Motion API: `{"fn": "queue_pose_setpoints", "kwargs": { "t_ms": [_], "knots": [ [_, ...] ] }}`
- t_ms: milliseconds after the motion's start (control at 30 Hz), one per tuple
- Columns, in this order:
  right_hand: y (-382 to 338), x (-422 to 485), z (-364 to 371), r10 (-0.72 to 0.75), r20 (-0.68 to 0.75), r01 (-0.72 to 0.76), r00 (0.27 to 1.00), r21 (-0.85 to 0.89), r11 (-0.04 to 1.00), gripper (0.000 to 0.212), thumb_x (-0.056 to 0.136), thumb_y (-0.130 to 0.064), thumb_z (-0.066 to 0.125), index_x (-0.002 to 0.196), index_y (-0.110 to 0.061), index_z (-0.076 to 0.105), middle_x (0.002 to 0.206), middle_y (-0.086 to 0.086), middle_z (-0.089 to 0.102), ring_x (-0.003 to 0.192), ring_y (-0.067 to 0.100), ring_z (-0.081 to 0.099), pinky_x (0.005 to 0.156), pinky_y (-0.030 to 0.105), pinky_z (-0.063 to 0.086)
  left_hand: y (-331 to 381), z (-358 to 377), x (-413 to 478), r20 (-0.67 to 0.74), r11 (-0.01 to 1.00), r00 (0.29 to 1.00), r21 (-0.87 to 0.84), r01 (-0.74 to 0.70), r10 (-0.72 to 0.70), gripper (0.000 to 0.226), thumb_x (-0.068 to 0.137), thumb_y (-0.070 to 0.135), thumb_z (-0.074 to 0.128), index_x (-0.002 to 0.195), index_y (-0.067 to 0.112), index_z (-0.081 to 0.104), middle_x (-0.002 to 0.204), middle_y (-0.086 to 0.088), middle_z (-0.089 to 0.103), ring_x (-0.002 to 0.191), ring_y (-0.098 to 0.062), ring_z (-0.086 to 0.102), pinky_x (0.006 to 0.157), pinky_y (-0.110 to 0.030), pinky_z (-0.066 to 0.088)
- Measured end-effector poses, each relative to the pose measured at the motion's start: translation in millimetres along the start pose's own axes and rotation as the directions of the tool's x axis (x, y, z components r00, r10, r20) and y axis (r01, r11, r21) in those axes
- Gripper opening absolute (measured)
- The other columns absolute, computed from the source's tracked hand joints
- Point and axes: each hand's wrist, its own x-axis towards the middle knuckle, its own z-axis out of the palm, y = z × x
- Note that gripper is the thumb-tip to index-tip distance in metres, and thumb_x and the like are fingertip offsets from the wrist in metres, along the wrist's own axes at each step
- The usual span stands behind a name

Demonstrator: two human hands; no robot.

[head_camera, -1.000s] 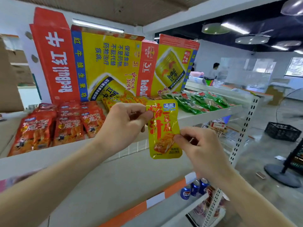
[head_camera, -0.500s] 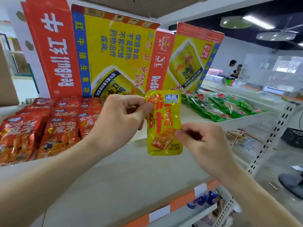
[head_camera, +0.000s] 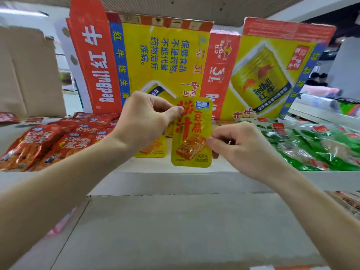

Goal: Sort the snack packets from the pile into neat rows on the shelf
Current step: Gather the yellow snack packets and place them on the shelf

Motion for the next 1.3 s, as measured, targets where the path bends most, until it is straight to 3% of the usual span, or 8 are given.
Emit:
{"fn": "queue_pose_setpoints", "kwargs": {
  "t_ms": [133, 300, 433, 567, 733, 900, 1067, 1300],
  "knots": [
    [19.6, 21.9, -10.2, -0.030, 0.031, 0.030, 0.999, 0.012, 0.999, 0.036, 0.093, -0.014, 0.063, 0.057, -0.008, 0.063, 0.044, -0.016, 0.049, 0.045, 0.002, 0.043, 0.046, 0.012, 0.030, 5.8, 10.7, 12.9, -0.065, 0.996, 0.998, 0.088, 0.015, -0.009, 0.022, 0.090, 0.032, 0.071, 0.077, 0.016, 0.076, 0.053, 0.001, 0.062, 0.046, -0.008, 0.053, 0.052, -0.025, 0.047],
    [24.8, 54.8, -13.5, -0.042, 0.064, 0.041, 0.997, 0.016, 0.999, 0.034, 0.090, -0.013, 0.062, 0.056, -0.007, 0.061, 0.054, 0.003, 0.057, 0.049, 0.011, 0.044, 0.050, 0.023, 0.033, 1.7, 10.1, 41.0, -0.106, 0.972, 0.994, 0.228, 0.049, -0.025, 0.022, 0.093, 0.025, 0.067, 0.078, 0.012, 0.075, 0.054, 0.007, 0.059, 0.042, 0.001, 0.051, 0.052, -0.017, 0.041],
    [25.2, 83.1, -1.7, 0.029, 0.122, -0.021, 0.992, -0.065, 0.998, 0.032, 0.086, -0.014, 0.063, 0.054, -0.009, 0.062, 0.054, 0.002, 0.060, 0.044, 0.005, 0.044, 0.043, 0.018, 0.034, -10.9, 9.8, 61.0, -0.126, 0.931, 0.992, 0.357, 0.076, -0.033, 0.023, 0.090, 0.028, 0.071, 0.075, 0.011, 0.077, 0.062, 0.005, 0.065, 0.055, 0.001, 0.055, 0.054, -0.013, 0.038],
    [30.8, 112.1, 8.8, 0.157, 0.192, -0.116, 0.969, -0.207, 0.971, 0.025, 0.083, -0.016, 0.060, 0.061, -0.008, 0.067, 0.065, 0.007, 0.069, 0.063, 0.021, 0.060, 0.055, 0.029, 0.046, -26.1, 12.1, 80.4, -0.075, 0.886, 0.992, 0.446, 0.125, -0.103, 0.033, 0.090, 0.026, 0.071, 0.067, 0.002, 0.074, 0.055, -0.008, 0.064, 0.039, -0.004, 0.050, 0.045, -0.007, 0.033],
    [42.8, 122.1, 23.1, 0.264, 0.244, -0.182, 0.933, -0.315, 0.932, 0.021, 0.081, -0.019, 0.058, 0.067, -0.006, 0.065, 0.072, 0.007, 0.068, 0.073, 0.024, 0.062, 0.065, 0.034, 0.053, -54.1, 30.8, 91.7, -0.013, 0.781, 0.989, 0.611, 0.127, -0.150, 0.031, 0.086, 0.021, 0.068, 0.066, -0.003, 0.065, 0.049, -0.004, 0.047, 0.048, -0.022, 0.046, 0.056, -0.040, 0.047],
    [48.5, 116.1, 31.0, 0.308, 0.266, -0.192, 0.913, -0.386, 0.903, 0.021, 0.079, -0.027, 0.056, 0.075, -0.008, 0.064, 0.076, 0.004, 0.067, 0.075, 0.025, 0.063, 0.068, 0.037, 0.057, -57.8, 41.2, 81.7, 0.060, 0.629, 0.981, 0.774, 0.071, -0.185, 0.026, 0.087, 0.033, 0.062, 0.070, 0.017, 0.051, 0.072, 0.000, 0.045, 0.068, -0.028, 0.048, 0.061, -0.035, 0.038],
    [44.5, 110.3, 36.2, 0.317, 0.329, -0.162, 0.890, -0.421, 0.893, 0.026, 0.083, -0.024, 0.057, 0.061, -0.010, 0.051, 0.064, 0.001, 0.054, 0.062, 0.018, 0.053, 0.053, 0.026, 0.042, -59.6, 39.9, 78.7, 0.145, 0.585, 0.966, 0.811, 0.008, -0.214, 0.025, 0.087, 0.036, 0.062, 0.072, 0.020, 0.051, 0.075, 0.003, 0.046, 0.064, -0.018, 0.045, 0.063, -0.033, 0.038],
    [42.3, 106.7, 41.8, 0.298, 0.315, -0.124, 0.901, -0.471, 0.873, 0.025, 0.081, -0.026, 0.052, 0.061, -0.013, 0.046, 0.069, 0.002, 0.050, 0.066, 0.018, 0.048, 0.052, 0.028, 0.030, -68.0, 43.5, 75.7, 0.218, 0.601, 0.946, 0.799, -0.032, -0.239, 0.023, 0.091, 0.038, 0.054, 0.079, 0.020, 0.050, 0.082, 0.003, 0.047, 0.078, -0.023, 0.052, 0.072, -0.035, 0.047]
  ]
}}
